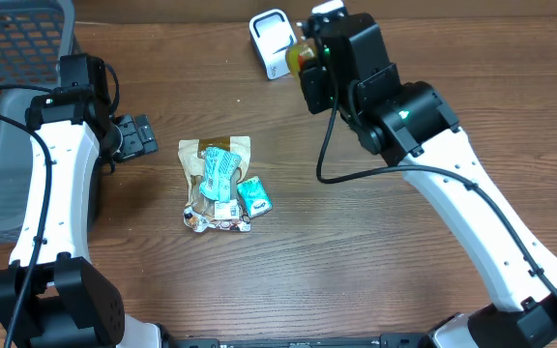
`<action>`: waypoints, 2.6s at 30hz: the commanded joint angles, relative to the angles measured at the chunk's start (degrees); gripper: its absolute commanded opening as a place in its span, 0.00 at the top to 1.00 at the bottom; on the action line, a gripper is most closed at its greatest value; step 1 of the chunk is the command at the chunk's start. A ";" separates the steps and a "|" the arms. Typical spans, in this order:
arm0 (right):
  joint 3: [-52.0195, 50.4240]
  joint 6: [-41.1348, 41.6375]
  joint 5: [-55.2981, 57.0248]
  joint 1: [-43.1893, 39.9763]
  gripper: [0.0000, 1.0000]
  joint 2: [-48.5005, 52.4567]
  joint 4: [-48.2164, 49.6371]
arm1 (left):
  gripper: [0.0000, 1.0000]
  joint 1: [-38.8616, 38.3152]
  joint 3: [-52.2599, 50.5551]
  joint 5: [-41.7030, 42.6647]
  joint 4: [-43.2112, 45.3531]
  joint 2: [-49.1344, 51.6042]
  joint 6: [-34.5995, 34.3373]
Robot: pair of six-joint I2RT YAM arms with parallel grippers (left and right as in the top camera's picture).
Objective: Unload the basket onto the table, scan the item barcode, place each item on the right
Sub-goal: 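Hold the oil bottle's label under the white scanner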
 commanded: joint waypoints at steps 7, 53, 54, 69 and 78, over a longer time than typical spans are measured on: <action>1.75 -24.50 5.57 2.47 0.95 8.09 16.00 | 0.00 0.09 1.16 -0.70 0.00 -0.90 0.66; 1.73 -46.42 13.44 -1.38 0.96 36.61 59.91 | 0.01 0.09 1.16 -0.70 0.00 -0.90 0.68; 1.75 -46.42 12.41 -1.38 0.96 36.61 59.87 | 0.00 0.09 1.16 -0.70 0.00 -0.90 0.68; 1.75 -40.33 17.86 -1.92 0.96 35.12 64.67 | 0.01 0.09 1.16 -0.70 0.00 -0.90 0.66; 1.75 -29.70 18.34 -1.25 0.96 23.08 54.36 | 0.01 0.09 1.16 -0.70 0.00 -0.90 0.68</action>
